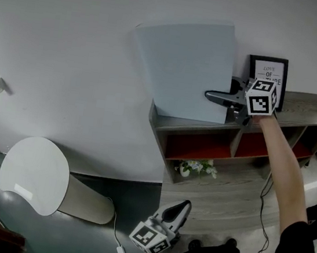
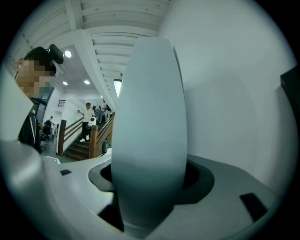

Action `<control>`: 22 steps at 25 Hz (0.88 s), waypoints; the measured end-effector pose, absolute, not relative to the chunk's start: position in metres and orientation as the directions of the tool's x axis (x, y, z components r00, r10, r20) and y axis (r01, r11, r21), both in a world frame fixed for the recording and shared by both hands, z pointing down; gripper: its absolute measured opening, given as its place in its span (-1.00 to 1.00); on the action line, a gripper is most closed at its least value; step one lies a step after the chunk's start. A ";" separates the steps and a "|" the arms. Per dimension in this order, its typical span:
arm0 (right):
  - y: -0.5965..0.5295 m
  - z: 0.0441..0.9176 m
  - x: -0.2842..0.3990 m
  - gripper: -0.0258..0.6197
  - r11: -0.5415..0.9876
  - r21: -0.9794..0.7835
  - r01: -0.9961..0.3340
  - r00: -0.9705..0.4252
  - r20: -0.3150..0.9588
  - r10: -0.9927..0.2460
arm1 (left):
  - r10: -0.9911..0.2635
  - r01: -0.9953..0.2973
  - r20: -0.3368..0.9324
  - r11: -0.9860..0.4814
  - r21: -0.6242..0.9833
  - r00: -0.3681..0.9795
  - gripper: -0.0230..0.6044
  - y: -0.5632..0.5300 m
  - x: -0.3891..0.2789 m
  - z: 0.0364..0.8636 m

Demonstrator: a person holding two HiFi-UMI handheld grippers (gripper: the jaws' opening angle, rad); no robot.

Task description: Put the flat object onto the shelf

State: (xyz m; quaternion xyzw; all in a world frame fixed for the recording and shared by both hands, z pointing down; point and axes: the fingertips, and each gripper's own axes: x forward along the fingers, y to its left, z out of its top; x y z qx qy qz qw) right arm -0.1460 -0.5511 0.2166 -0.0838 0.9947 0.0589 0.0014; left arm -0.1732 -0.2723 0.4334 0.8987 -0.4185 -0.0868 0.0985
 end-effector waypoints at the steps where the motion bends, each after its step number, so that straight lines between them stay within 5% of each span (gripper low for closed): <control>1: -0.551 0.217 -0.146 -0.09 0.978 0.118 -0.171 -0.985 -0.009 -0.171 | -0.769 -0.735 -0.074 -0.631 0.248 0.635 -0.89 -0.272 -0.173 0.433; 22: -0.553 0.205 -0.126 0.04 0.941 0.117 -0.318 -0.948 -0.048 -0.314 | -0.765 -0.736 -0.065 -0.636 0.234 0.641 -0.89 -0.260 -0.171 0.437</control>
